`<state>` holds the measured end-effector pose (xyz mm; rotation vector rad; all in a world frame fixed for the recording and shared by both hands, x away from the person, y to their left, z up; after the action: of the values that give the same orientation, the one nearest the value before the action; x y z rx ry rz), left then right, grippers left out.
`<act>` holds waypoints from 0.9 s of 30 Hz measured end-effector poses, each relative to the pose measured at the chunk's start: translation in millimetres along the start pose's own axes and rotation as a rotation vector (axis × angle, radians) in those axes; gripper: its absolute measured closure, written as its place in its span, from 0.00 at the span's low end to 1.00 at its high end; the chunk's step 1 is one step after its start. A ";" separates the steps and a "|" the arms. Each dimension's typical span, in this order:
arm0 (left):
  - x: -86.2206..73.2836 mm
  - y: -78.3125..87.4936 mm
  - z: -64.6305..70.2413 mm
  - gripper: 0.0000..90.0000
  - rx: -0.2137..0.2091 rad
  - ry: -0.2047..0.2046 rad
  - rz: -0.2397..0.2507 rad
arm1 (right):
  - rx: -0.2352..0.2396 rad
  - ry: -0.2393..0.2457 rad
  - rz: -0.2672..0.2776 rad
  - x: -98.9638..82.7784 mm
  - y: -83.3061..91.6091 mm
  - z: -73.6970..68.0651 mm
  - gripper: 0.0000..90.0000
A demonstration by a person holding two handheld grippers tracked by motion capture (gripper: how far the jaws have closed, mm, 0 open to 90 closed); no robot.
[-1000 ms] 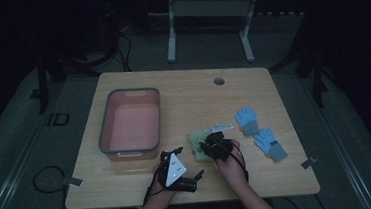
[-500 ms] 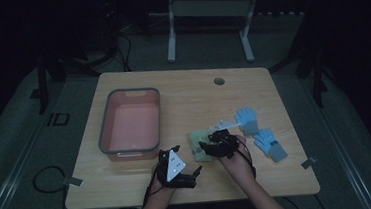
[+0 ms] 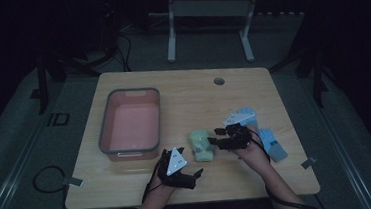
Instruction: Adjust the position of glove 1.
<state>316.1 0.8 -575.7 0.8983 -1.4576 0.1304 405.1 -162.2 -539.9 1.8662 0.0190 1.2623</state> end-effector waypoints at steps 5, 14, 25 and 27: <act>3.0 -7.6 4.5 0.13 -0.038 -0.062 -0.029 | 0.033 0.013 0.011 10.4 -3.2 2.3 0.55; 18.2 -26.2 7.7 0.27 -0.134 -0.169 -0.052 | 0.079 0.026 -0.036 30.5 -28.8 7.2 0.48; 3.9 -50.5 -4.3 0.45 -0.159 -0.298 -0.185 | 0.189 -0.057 -0.216 3.5 -69.1 16.0 0.46; 1.8 -52.2 -4.3 0.45 -0.149 -0.316 -0.187 | 0.227 -0.111 -0.218 1.2 -70.3 17.9 0.54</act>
<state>350.3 -32.9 -596.6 0.9575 -1.6402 -0.2670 449.1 -128.7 -586.8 2.0623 0.3100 1.0397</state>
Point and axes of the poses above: each handheld gripper's, and its own axes: y roughly backward along the jaws, x roughly out of its top, z roughly to its right, the point moved 6 cm from there along -y, roughly forward along the jaws, and after that the axes turned 3 degrees about -y, right-handed, at the moved point
